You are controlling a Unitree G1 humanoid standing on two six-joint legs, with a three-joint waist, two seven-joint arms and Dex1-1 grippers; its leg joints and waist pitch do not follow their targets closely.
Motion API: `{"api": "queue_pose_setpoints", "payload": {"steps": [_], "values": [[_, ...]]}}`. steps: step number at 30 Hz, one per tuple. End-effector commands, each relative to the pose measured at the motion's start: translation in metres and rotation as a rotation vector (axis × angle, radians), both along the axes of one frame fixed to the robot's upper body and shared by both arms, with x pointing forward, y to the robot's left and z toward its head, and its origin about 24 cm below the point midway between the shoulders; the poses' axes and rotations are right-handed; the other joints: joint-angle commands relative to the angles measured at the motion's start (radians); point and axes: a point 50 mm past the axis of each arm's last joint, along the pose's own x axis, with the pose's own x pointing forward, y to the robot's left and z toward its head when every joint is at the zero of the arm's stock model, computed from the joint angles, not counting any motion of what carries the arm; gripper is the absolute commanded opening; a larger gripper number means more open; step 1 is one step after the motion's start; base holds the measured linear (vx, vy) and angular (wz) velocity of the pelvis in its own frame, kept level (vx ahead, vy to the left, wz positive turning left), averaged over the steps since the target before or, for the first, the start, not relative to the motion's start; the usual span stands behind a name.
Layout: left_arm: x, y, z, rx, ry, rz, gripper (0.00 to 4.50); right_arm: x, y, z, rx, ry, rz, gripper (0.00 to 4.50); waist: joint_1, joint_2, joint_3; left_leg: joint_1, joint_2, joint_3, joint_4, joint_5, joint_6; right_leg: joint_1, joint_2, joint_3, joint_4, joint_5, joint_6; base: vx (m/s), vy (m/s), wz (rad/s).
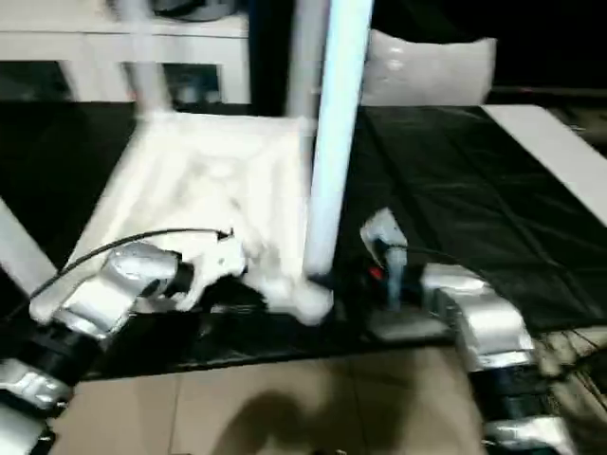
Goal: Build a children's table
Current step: Rotate leg to tighten
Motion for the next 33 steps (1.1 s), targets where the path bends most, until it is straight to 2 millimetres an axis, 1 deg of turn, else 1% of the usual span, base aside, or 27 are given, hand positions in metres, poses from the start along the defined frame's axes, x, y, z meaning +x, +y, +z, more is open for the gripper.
{"api": "queue_pose_setpoints", "payload": {"steps": [1,2,3,4,5,7,8,9,10,11,12,13,14,15,16,17,19,21,23,25,26,27,28,29,30,32,33], "values": [[0.0,-0.034,0.013,-0.107,-0.029,0.0,0.0,0.008,0.014,-0.001,-0.021,0.02,-0.1,1.9,-0.004,0.004,-0.064,-0.023,-0.004,0.005,-0.06,-0.212,0.028,0.079,-0.053,0.021,-0.112,-0.53,0.106,0.0,0.0,0.0],[0.002,-0.038,0.014,-0.117,-0.031,0.039,0.0,0.01,0.015,-0.001,-0.02,0.026,-0.159,1.9,-0.016,0.011,-0.07,-0.027,0.006,0.0,-0.065,-0.21,0.039,0.089,-0.064,0.027,-0.105,-0.474,0.088,0.0,0.0,0.0],[0.004,-0.042,0.014,-0.121,-0.039,0.07,0.0,0.012,0.016,-0.001,-0.027,0.018,-0.201,1.9,-0.018,0.009,-0.071,-0.028,0.006,0.001,-0.065,-0.203,0.043,0.086,-0.065,0.03,-0.104,-0.455,0.078,0.0,0.0,0.0],[0.008,-0.05,0.014,-0.125,-0.063,0.131,0.0,0.015,0.019,-0.002,-0.042,0.001,-0.285,1.9,-0.02,0.009,-0.068,-0.024,0.0,0.007,-0.064,-0.182,0.042,0.075,-0.065,0.037,-0.103,-0.434,0.054,0.0,0.0,0.0],[0.01,-0.056,0.015,-0.122,-0.08,0.16,0.0,0.017,0.021,-0.003,-0.051,-0.009,-0.327,1.9,-0.021,0.003,-0.068,-0.018,-0.01,0.014,-0.06,-0.164,0.041,0.068,-0.063,0.037,-0.104,-0.446,0.04,0.0,0.0,0.0],[0.009,-0.058,0.015,-0.125,-0.085,0.163,0.0,0.017,0.023,-0.003,-0.032,-0.021,-0.327,1.9,-0.015,0.004,-0.072,-0.023,-0.012,0.012,-0.063,-0.141,0.052,0.076,-0.064,0.041,-0.097,-0.433,0.033,0.0,0.0,0.0],[0.009,-0.06,0.015,-0.124,-0.092,0.162,0.0,0.017,0.024,-0.002,-0.019,-0.032,-0.329,2.45,-0.011,0.008,-0.073,-0.023,-0.008,0.013,-0.065,-0.121,0.066,0.075,-0.065,0.047,-0.092,-0.401,0.021,0.0,0.0,0.0],[0.009,-0.061,0.015,-0.12,-0.1,0.16,0.0,0.016,0.025,-0.002,-0.007,-0.038,-0.327,2.59,-0.007,0.008,-0.075,-0.026,-0.005,0.013,-0.065,-0.093,0.073,0.074,-0.065,0.053,-0.083,-0.363,0.006,0.0,0.0,0.0],[0.008,-0.06,0.015,-0.102,-0.121,0.145,0.0,0.013,0.025,0.0,0.008,-0.047,-0.305,2.59,-0.002,0.005,-0.076,-0.026,-0.004,0.014,-0.065,-0.069,0.079,0.072,-0.064,0.058,-0.076,-0.334,-0.006,0.0,0.0,0.0],[0.008,-0.059,0.015,-0.1,-0.128,0.137,0.0,0.012,0.025,0.0,0.009,-0.051,-0.294,2.66,0.001,0.006,-0.077,-0.029,-0.004,0.013,-0.065,-0.055,0.082,0.077,-0.066,0.06,-0.07,-0.316,-0.012,0.0,0.0,0.0],[0.008,-0.057,0.015,-0.097,-0.134,0.127,0.0,0.011,0.024,0.001,0.013,-0.062,-0.275,2.77,0.007,0.007,-0.081,-0.029,-0.001,0.013,-0.064,-0.017,0.092,0.077,-0.065,0.064,-0.06,-0.264,-0.025,0.0,0.0,0.0],[0.008,-0.056,0.015,-0.093,-0.143,0.114,0.0,0.01,0.022,0.002,0.016,-0.071,-0.262,2.88,0.01,0.006,-0.081,-0.032,0.002,0.012,-0.064,0.014,0.102,0.078,-0.065,0.068,-0.049,-0.219,-0.042,0.0,0.0,0.0],[0.007,-0.053,0.015,-0.087,-0.157,0.09,0.0,0.009,0.019,0.003,0.021,-0.08,-0.244,2.96,0.013,0.005,-0.081,-0.031,0.002,0.012,-0.063,0.025,0.11,0.077,-0.065,0.071,-0.044,-0.199,-0.055,0.0,0.0,0.0],[0.007,-0.052,0.015,-0.084,-0.162,0.076,0.0,0.008,0.016,0.004,0.023,-0.086,-0.233,3.02,0.015,0.005,-0.08,-0.03,0.002,0.014,-0.063,0.025,0.113,0.077,-0.065,0.072,-0.044,-0.197,-0.06,0.0,0.0,0.0],[0.006,-0.05,0.014,-0.081,-0.162,0.071,0.0,0.008,0.013,0.005,0.024,-0.091,-0.225,3.02,0.016,0.002,-0.08,-0.032,-0.001,0.017,-0.062,0.019,0.115,0.078,-0.063,0.074,-0.042,-0.202,-0.061,0.0,0.0,0.0],[0.006,-0.05,0.014,-0.081,-0.162,0.071,0.0,0.008,0.013,0.005,0.024,-0.091,-0.225,3.21,0.021,0.001,-0.078,-0.03,-0.002,0.021,-0.062,0.01,0.111,0.074,-0.062,0.077,-0.043,-0.223,-0.059,0.0,0.0,0.0],[0.0,-0.044,0.011,-0.063,-0.175,-0.031,0.0,0.004,0.001,0.009,0.0,-0.119,-0.137,3.36,0.028,0.002,-0.075,-0.026,-0.004,0.024,-0.064,-0.016,0.106,0.072,-0.063,0.077,-0.051,-0.268,-0.05,0.0,0.0,0.0],[-0.006,-0.038,0.01,-0.054,-0.174,-0.126,0.0,-0.002,-0.007,0.012,-0.047,-0.133,-0.02,3.44,0.035,0.004,-0.071,-0.02,-0.002,0.026,-0.067,-0.073,0.101,0.069,-0.063,0.077,-0.062,-0.338,-0.021,0.0,0.0,0.0],[-0.009,-0.034,0.01,-0.054,-0.162,-0.183,0.0,-0.006,-0.013,0.013,-0.086,-0.13,0.055,3.68,0.047,0.004,-0.07,-0.016,-0.002,0.028,-0.067,-0.094,0.094,0.064,-0.061,0.076,-0.068,-0.37,-0.005,0.0,0.0,0.0],[-0.01,-0.032,0.009,-0.048,-0.159,-0.21,0.0,-0.007,-0.016,0.013,-0.097,-0.127,0.088,3.68,0.052,0.004,-0.068,-0.009,-0.002,0.031,-0.068,-0.101,0.088,0.058,-0.06,0.076,-0.071,-0.384,-0.007,0.0,0.0,0.0],[-0.011,-0.03,0.009,-0.038,-0.156,-0.234,0.0,-0.008,-0.018,0.014,-0.106,-0.124,0.12,3.68,0.058,0.006,-0.068,-0.007,0.001,0.029,-0.069,-0.105,0.083,0.058,-0.06,0.075,-0.071,-0.391,-0.012,0.0,0.0,0.0],[-0.012,-0.027,0.009,-0.026,-0.153,-0.262,0.0,-0.01,-0.021,0.014,-0.114,-0.119,0.159,3.68,0.062,0.005,-0.069,-0.011,0.003,0.027,-0.069,-0.103,0.081,0.061,-0.061,0.076,-0.067,-0.383,-0.014,0.0,0.0,0.0],[-0.014,-0.02,0.008,0.005,-0.138,-0.343,0.0,-0.015,-0.027,0.016,-0.129,-0.104,0.267,3.68,0.069,0.004,-0.072,-0.008,0.004,0.027,-0.069,-0.1,0.084,0.062,-0.06,0.078,-0.064,-0.364,-0.018,0.0,0.0,0.0],[-0.015,-0.017,0.008,0.015,-0.13,-0.373,0.0,-0.017,-0.029,0.017,-0.133,-0.097,0.306,3.68,0.073,0.003,-0.072,-0.012,0.006,0.026,-0.069,-0.091,0.093,0.063,-0.061,0.081,-0.058,-0.341,-0.024,0.0,0.0,0.0],[-0.015,-0.017,0.008,0.015,-0.13,-0.373,0.0,-0.017,-0.029,0.017,-0.133,-0.097,0.306,3.68,0.074,0.003,-0.072,-0.013,0.008,0.026,-0.07,-0.085,0.093,0.064,-0.062,0.082,-0.055,-0.33,-0.029,0.0,0.0,0.0],[-0.019,-0.012,0.01,0.01,-0.1,-0.449,0.0,-0.02,-0.032,0.017,-0.131,-0.069,0.389,3.68,0.078,0.002,-0.074,-0.015,0.007,0.026,-0.068,-0.071,0.091,0.065,-0.063,0.083,-0.049,-0.307,-0.047,0.0,0.0,0.0],[-0.02,-0.012,0.011,0.01,-0.096,-0.458,0.0,-0.02,-0.032,0.017,-0.131,-0.065,0.396,3.53,0.078,0.001,-0.074,-0.016,0.007,0.027,-0.068,-0.067,0.091,0.066,-0.063,0.083,-0.049,-0.307,-0.052,0.0,0.0,0.0]]}}
